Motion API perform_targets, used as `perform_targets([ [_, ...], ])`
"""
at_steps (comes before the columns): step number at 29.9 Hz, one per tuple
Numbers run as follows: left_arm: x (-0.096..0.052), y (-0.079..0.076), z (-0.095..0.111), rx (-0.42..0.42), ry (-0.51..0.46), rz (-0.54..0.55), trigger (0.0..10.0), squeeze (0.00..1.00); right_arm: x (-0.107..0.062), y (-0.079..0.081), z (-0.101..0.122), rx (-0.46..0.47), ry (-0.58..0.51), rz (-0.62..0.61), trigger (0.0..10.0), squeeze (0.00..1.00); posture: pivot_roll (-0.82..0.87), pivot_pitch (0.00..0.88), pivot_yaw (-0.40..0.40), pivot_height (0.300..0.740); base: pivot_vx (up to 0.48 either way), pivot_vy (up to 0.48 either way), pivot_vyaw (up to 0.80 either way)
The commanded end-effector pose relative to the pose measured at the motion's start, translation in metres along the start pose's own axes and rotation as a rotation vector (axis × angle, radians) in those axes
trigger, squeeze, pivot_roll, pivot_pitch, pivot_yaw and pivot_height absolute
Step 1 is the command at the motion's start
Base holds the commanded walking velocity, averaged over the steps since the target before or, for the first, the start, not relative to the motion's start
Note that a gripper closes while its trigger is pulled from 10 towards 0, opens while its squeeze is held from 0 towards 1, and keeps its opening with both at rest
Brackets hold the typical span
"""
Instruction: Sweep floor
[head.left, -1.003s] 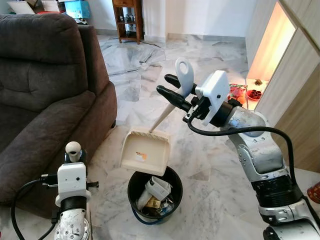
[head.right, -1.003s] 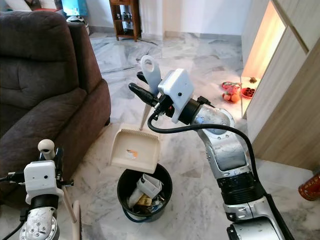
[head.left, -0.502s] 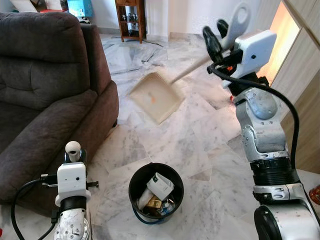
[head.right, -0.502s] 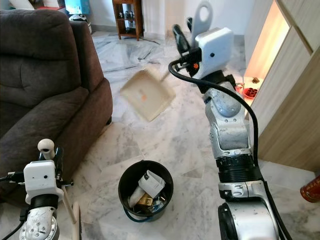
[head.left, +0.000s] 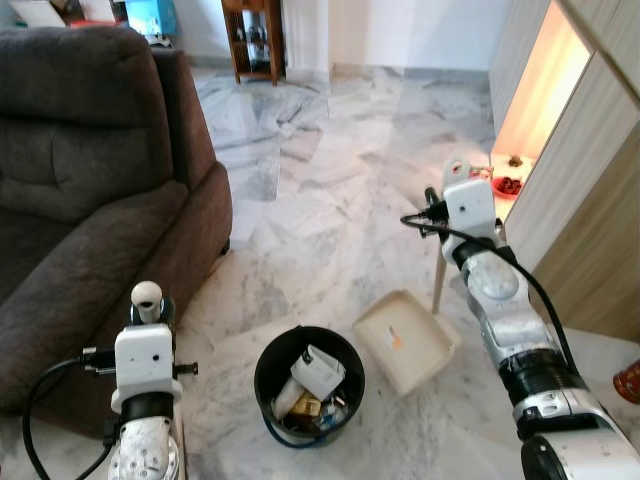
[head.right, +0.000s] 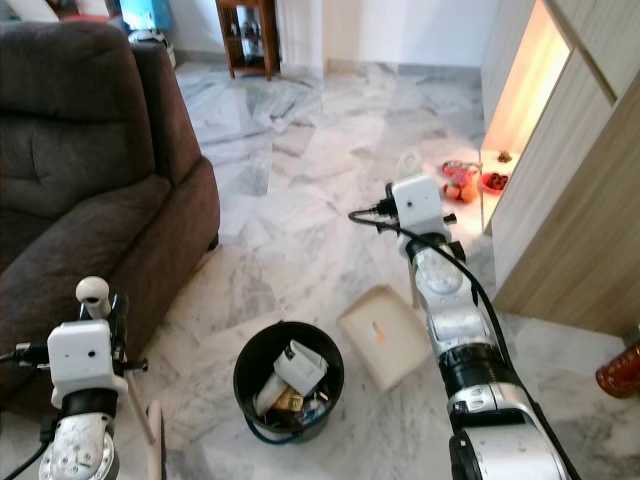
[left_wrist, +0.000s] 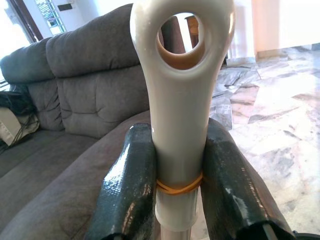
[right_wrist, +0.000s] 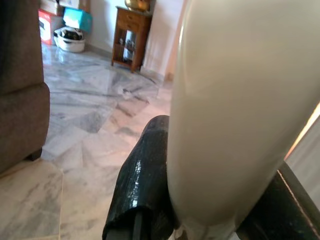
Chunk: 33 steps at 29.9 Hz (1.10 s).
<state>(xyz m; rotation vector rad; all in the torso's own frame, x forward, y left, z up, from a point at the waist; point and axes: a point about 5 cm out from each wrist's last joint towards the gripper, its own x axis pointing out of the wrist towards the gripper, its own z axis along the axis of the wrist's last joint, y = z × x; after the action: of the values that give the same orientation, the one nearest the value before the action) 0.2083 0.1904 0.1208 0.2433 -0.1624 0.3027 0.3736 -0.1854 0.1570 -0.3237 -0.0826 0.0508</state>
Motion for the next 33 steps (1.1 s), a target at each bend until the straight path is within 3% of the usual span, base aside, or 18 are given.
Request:
perform_targets([
  [1, 0.0, 0.005, 0.006, 0.004, -0.038, 0.006, 10.0, 0.0, -0.001, -0.001, -0.002, 0.076, -0.024, -0.026, 10.0, 0.0, -0.13, 0.031, 0.074, 0.74, 0.0, 0.0, 0.0],
  [5, -0.002, 0.006, 0.004, 0.005, -0.03, -0.001, 10.0, 0.0, -0.004, -0.003, -0.014, 0.159, 0.015, -0.047, 10.0, 0.0, -0.13, 0.031, 0.076, 0.74, 0.0, 0.0, 0.0],
  [33, -0.007, 0.009, -0.001, -0.002, -0.01, 0.011, 10.0, 0.0, -0.007, -0.003, -0.023, 0.15, 0.015, -0.101, 10.0, 0.0, -0.13, 0.054, 0.085, 0.74, 0.0, 0.0, 0.0],
])
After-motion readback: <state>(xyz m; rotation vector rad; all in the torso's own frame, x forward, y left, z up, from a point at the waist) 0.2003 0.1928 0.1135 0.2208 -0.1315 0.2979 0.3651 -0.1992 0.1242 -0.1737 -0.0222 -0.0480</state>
